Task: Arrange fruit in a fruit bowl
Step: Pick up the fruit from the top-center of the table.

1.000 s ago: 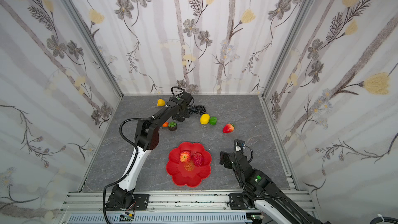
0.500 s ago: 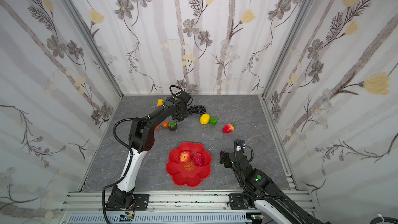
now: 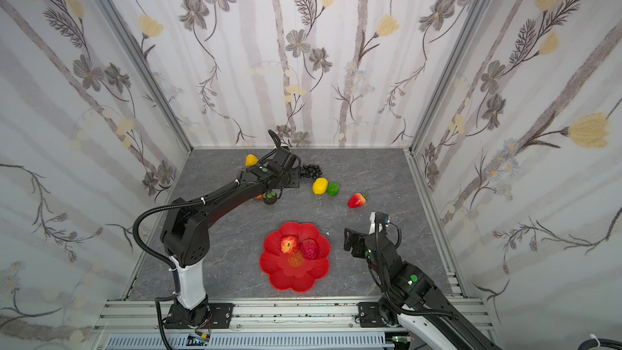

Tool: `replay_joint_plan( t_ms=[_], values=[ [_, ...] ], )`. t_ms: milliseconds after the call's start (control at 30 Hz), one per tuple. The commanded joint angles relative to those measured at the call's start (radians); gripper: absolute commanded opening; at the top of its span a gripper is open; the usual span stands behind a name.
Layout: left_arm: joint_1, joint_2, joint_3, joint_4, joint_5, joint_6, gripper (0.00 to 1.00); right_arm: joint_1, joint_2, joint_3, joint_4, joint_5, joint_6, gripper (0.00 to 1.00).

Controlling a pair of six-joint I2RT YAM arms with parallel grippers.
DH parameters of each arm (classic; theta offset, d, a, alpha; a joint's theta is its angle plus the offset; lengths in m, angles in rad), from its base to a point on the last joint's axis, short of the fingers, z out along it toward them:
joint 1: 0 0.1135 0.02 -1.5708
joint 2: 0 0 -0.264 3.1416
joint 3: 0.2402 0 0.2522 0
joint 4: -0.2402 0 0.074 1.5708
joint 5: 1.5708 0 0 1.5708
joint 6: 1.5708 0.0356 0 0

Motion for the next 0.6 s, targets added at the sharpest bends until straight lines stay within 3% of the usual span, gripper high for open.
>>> replay_joint_plan(
  t_ms=[0,300,567],
  values=[
    [-0.061,-0.076,-0.106,0.230,0.126,0.213,0.50,0.000,0.013,0.039,0.013,-0.041,0.000,0.94],
    [-0.219,-0.265,-0.494,0.679,0.243,0.426,0.51,0.000,0.076,0.118,0.072,-0.100,0.024,0.93],
    [-0.305,-0.343,-0.656,0.847,0.236,0.500,0.53,0.000,0.162,0.151,0.150,-0.211,0.073,0.90]
  ],
)
